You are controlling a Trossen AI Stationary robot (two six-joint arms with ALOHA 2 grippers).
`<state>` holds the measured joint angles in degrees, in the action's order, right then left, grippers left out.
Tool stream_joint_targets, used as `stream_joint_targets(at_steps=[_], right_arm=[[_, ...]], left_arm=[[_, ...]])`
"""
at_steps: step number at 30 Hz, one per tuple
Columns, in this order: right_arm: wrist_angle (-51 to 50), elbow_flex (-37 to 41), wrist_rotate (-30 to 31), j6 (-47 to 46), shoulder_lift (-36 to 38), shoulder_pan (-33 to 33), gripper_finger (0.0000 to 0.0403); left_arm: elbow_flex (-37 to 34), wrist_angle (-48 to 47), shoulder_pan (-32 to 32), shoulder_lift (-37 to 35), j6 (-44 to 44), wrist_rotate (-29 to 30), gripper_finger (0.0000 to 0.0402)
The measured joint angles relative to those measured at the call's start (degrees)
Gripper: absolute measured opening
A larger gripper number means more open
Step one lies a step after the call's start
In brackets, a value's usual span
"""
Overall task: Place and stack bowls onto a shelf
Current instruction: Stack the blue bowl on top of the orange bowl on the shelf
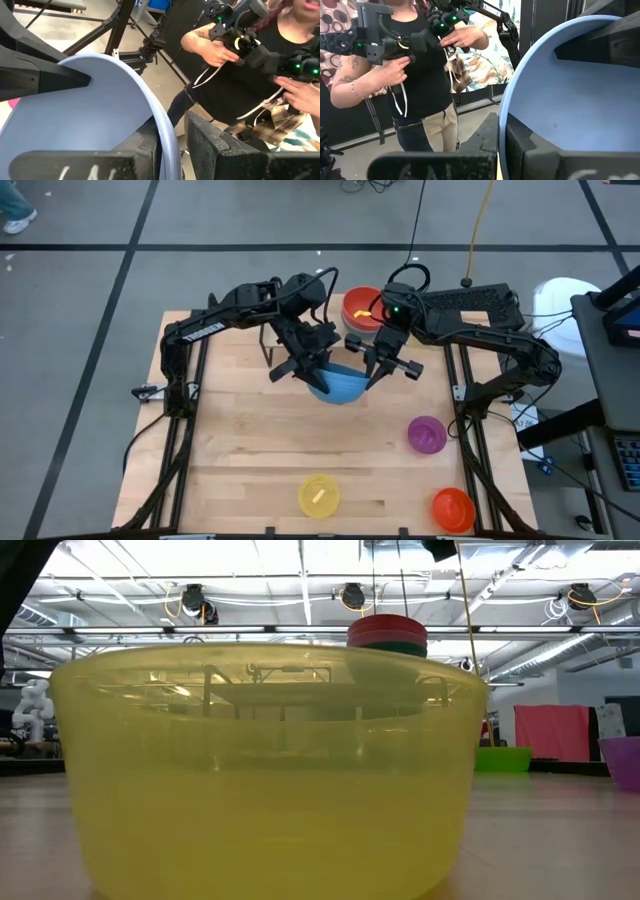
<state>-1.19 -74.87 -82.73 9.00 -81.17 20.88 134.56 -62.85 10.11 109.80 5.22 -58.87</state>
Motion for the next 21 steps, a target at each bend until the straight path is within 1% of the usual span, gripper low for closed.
stream_joint_targets(at_steps=[5,8,12,15,21], right_arm=[[-0.25,0.00,-0.86,-0.28,0.00,0.18,0.0000],[-0.24,0.00,-1.07,-0.82,0.00,0.18,0.0000],[-0.35,0.00,-3.10,-1.23,0.09,0.16,0.0000],[-0.72,0.00,-3.48,-2.73,0.13,0.14,0.0000],[-0.52,0.04,-3.37,-2.55,0.13,0.14,0.0000]], left_arm=[[0.00,0.08,-0.02,0.00,-0.30,0.00,0.0082],[0.00,-0.09,-0.02,0.00,1.70,0.02,0.0081],[0.02,-2.33,0.01,-0.01,8.21,0.17,0.0081],[0.07,-5.20,-0.07,-0.04,12.67,1.10,0.0081],[0.07,-6.19,-0.01,-0.04,16.40,1.60,0.0081]])
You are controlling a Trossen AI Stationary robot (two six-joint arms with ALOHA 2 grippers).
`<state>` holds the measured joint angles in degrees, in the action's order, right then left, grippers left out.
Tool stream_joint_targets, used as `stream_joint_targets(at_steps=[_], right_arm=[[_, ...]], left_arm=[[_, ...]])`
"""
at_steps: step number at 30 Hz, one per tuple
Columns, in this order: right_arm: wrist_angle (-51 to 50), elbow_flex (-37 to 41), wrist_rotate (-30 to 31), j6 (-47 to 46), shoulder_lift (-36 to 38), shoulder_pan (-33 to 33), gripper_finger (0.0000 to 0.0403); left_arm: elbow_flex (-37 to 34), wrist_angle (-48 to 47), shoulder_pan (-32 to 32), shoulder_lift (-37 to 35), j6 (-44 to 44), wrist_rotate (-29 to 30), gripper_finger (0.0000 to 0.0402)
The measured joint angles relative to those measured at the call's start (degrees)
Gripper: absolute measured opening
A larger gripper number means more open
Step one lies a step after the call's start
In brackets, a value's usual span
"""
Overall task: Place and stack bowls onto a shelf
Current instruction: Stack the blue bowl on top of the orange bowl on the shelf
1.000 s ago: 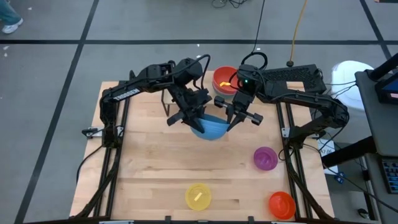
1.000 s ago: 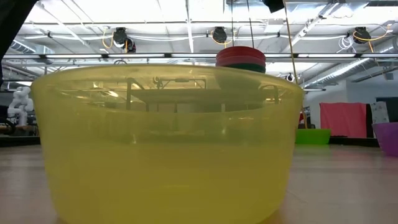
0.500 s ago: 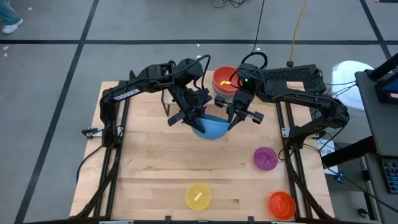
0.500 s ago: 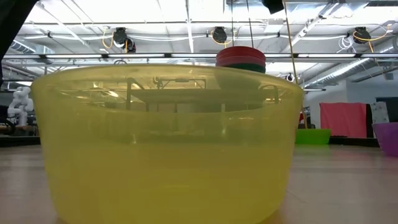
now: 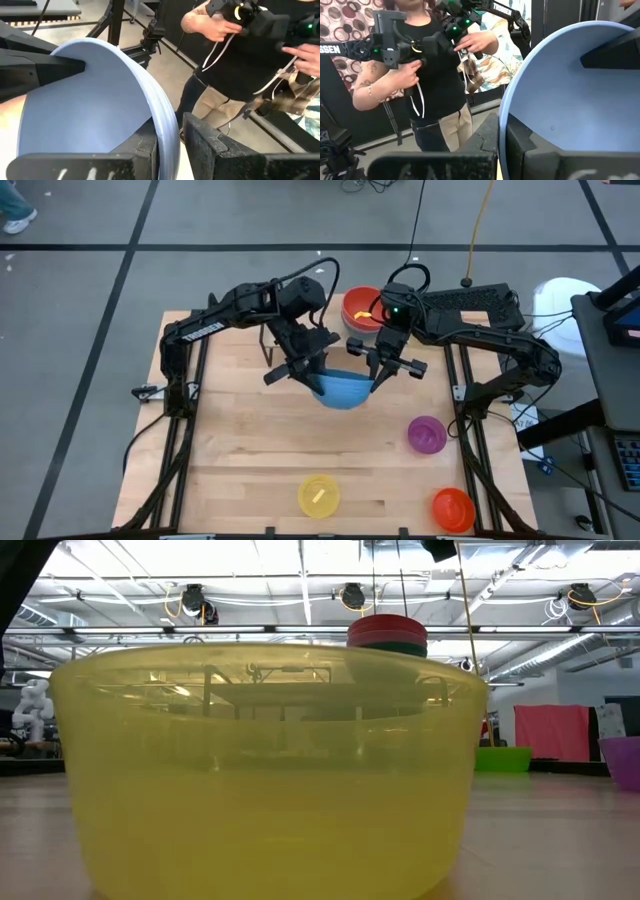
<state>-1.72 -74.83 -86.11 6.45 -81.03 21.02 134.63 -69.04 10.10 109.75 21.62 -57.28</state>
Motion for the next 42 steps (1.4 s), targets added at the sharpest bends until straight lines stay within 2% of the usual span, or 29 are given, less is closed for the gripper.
stream_joint_targets(at_steps=[9,15,24,31,33,36,42], right_arm=[[-0.14,0.00,-2.43,-1.42,0.00,0.02,0.0000],[-0.48,0.00,-4.45,-1.89,0.00,-0.56,0.0000],[-0.35,0.00,-4.08,-0.88,0.00,0.84,0.0000],[-0.21,0.00,3.59,0.19,0.02,8.07,0.0000],[-0.33,0.00,8.15,0.14,0.07,10.45,0.0000],[0.01,0.00,11.56,0.24,0.02,13.87,0.0000],[0.13,0.00,12.77,0.24,1.74,20.52,0.0000]], left_arm=[[0.00,-1.31,0.94,-0.60,3.21,-0.03,0.0081],[0.05,-0.60,3.30,-2.44,1.18,6.71,0.0081],[-0.01,2.29,6.56,-4.14,0.58,9.18,0.0081],[0.01,1.09,8.36,-6.26,-1.21,12.21,0.0081],[0.00,0.94,8.33,-6.96,-1.22,13.42,0.0081],[0.03,0.51,8.14,-7.84,-1.34,13.65,0.0081],[0.00,-1.65,8.33,-8.12,-2.28,14.14,0.0081]])
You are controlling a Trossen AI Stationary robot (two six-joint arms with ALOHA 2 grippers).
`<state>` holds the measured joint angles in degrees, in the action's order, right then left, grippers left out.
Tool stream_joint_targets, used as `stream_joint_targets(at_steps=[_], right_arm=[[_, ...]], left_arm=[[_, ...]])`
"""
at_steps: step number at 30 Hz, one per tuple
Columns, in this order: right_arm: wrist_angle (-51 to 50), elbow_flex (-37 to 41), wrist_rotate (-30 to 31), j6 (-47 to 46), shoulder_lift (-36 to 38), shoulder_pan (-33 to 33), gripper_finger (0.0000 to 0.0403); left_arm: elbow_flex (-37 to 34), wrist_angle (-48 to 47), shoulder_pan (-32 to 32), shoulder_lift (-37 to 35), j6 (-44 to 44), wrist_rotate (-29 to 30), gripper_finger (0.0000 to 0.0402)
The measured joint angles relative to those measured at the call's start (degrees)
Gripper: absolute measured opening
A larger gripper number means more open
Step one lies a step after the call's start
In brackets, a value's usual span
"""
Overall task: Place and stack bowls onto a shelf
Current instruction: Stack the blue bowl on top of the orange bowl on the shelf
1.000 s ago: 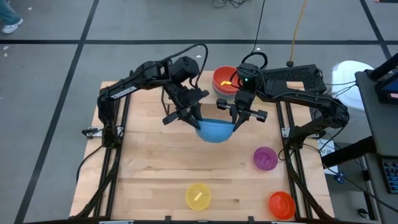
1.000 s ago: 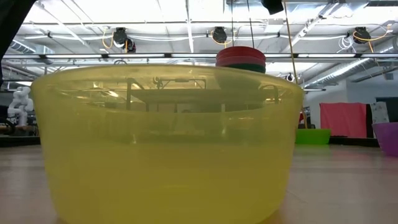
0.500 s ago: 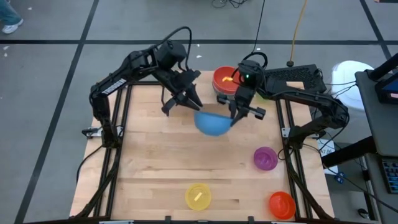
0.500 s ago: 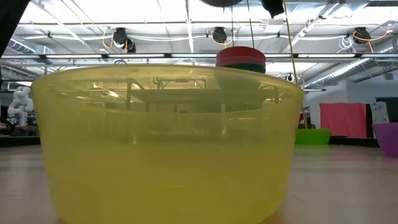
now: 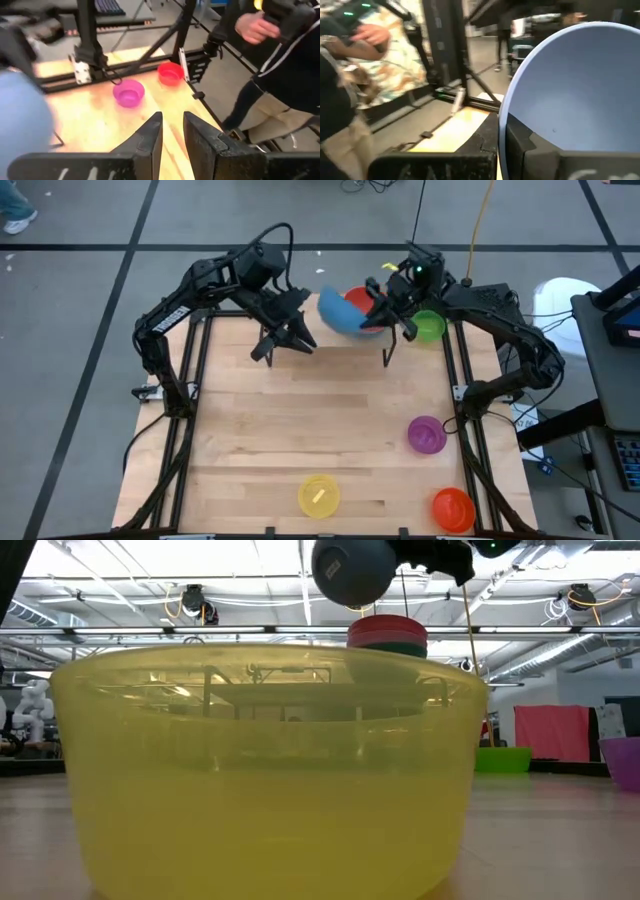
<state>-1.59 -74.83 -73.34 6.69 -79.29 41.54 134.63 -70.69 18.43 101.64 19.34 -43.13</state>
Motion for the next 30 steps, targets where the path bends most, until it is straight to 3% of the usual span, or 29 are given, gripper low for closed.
stream_joint_targets(at_steps=[9,18,26,30], right_arm=[[-1.25,0.00,-2.71,-0.43,4.90,7.40,0.0000],[-15.87,-0.02,-2.55,5.95,9.40,14.01,0.0000],[-33.91,-0.07,16.00,20.18,10.67,15.52,0.0000],[-38.46,-0.07,19.66,24.76,10.63,14.85,0.0000]], left_arm=[[-0.02,-2.76,0.24,-0.14,0.26,4.43,0.0081],[-0.02,-2.89,0.31,-0.13,1.01,5.52,0.0081],[-0.02,-2.89,0.29,-0.12,1.61,5.68,0.0081],[-0.02,-2.87,0.44,-0.12,1.61,5.67,0.0081]])
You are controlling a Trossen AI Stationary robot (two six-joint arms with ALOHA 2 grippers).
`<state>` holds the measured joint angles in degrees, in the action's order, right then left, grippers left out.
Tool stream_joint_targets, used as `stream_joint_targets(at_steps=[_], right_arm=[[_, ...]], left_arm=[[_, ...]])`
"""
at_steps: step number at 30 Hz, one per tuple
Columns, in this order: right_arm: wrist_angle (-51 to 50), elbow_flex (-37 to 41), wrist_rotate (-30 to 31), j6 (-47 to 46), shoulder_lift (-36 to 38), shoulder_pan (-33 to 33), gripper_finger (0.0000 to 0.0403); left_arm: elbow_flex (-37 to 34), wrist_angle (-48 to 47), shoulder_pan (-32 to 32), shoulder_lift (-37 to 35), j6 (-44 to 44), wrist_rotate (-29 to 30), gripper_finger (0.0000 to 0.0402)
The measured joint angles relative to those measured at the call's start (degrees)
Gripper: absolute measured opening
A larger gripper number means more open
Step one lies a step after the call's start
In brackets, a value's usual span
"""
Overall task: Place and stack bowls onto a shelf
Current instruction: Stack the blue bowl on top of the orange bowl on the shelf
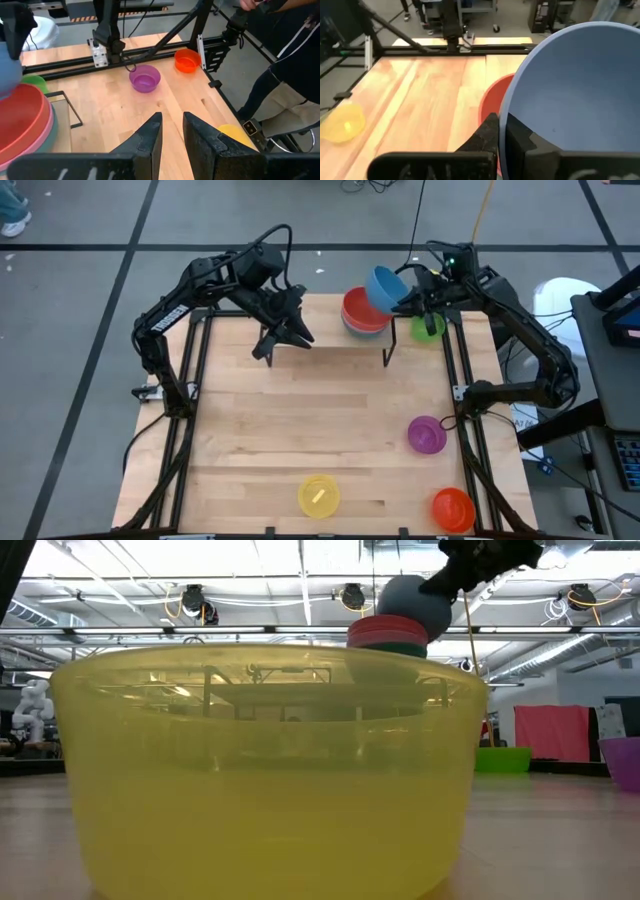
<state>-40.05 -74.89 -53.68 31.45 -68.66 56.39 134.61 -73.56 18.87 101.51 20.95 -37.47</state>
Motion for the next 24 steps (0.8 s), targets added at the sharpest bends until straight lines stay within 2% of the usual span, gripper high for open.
stream_joint_targets(at_steps=[8,12,16,24], right_arm=[[-0.07,0.00,0.04,1.01,-1.14,-2.41,0.0000],[-1.01,0.00,2.83,2.12,-2.92,-4.27,0.0000],[-2.65,0.00,3.13,3.90,-5.07,-5.65,0.0000],[-1.12,0.00,10.39,4.40,-6.38,-6.69,0.0001]], left_arm=[[0.00,0.00,1.05,0.00,-0.73,-0.01,0.0081],[0.00,0.00,1.71,0.00,-1.97,0.01,0.0081],[0.00,0.00,2.38,0.00,-2.37,0.04,0.0081],[0.00,-0.18,2.49,0.00,-3.50,0.04,0.0081]])
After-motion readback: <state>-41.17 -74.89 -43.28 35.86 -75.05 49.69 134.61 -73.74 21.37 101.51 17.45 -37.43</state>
